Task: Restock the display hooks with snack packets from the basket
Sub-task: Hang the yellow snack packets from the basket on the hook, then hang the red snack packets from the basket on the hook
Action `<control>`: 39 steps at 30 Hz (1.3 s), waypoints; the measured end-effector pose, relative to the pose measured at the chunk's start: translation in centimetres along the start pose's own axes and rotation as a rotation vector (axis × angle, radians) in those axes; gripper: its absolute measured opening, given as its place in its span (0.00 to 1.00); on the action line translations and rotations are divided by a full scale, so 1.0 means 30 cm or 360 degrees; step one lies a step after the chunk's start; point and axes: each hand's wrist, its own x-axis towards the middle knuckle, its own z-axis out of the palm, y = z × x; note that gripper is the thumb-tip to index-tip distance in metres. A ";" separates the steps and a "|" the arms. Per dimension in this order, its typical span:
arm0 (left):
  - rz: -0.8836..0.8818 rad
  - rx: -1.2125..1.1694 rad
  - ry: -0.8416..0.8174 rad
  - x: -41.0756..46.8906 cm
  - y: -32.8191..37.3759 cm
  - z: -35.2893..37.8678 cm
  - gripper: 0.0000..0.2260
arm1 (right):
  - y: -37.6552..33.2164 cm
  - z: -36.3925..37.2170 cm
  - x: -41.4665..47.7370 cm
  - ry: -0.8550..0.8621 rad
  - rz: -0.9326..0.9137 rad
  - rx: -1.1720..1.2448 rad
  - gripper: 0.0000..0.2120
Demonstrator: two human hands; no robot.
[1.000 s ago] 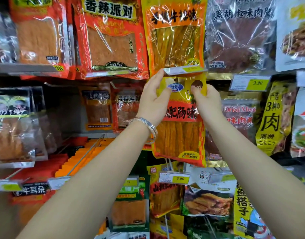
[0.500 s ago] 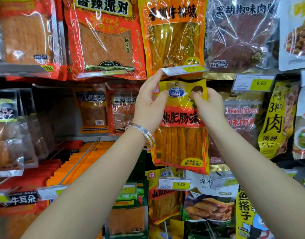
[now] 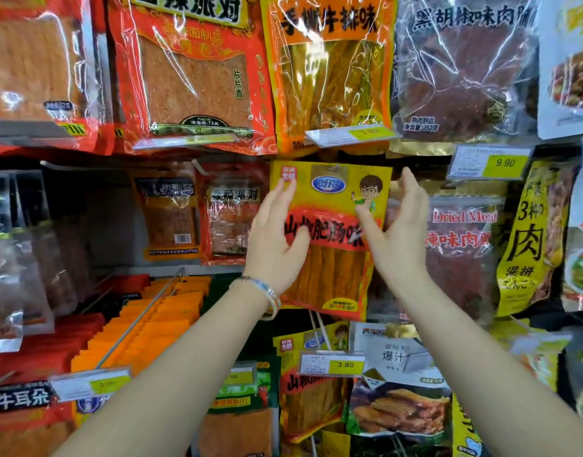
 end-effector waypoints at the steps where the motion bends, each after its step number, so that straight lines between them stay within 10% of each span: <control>1: -0.0036 0.0082 -0.0037 -0.020 -0.037 0.006 0.28 | 0.013 0.001 -0.039 0.0057 -0.0145 -0.0160 0.33; 6: -0.0026 0.0498 -0.0387 -0.100 -0.190 0.045 0.30 | 0.095 0.067 -0.179 -0.0286 -0.0671 -0.0686 0.27; 20: -0.0534 0.0168 -0.0626 -0.035 -0.294 0.131 0.29 | 0.108 0.210 -0.042 -0.1040 -0.0190 -0.0924 0.26; 30: -0.0667 -0.0014 -0.0091 -0.385 -0.159 -0.205 0.09 | -0.129 0.157 -0.356 -0.1122 -0.0002 0.0120 0.06; 34: -0.1126 -0.0028 -0.0056 -0.807 -0.186 -0.384 0.07 | -0.172 0.210 -0.673 -0.1509 0.0235 0.0401 0.02; 39: -0.2335 -0.0062 -0.0170 -1.487 -0.208 -0.560 0.03 | -0.213 0.260 -1.204 -0.2164 0.0754 0.0484 0.05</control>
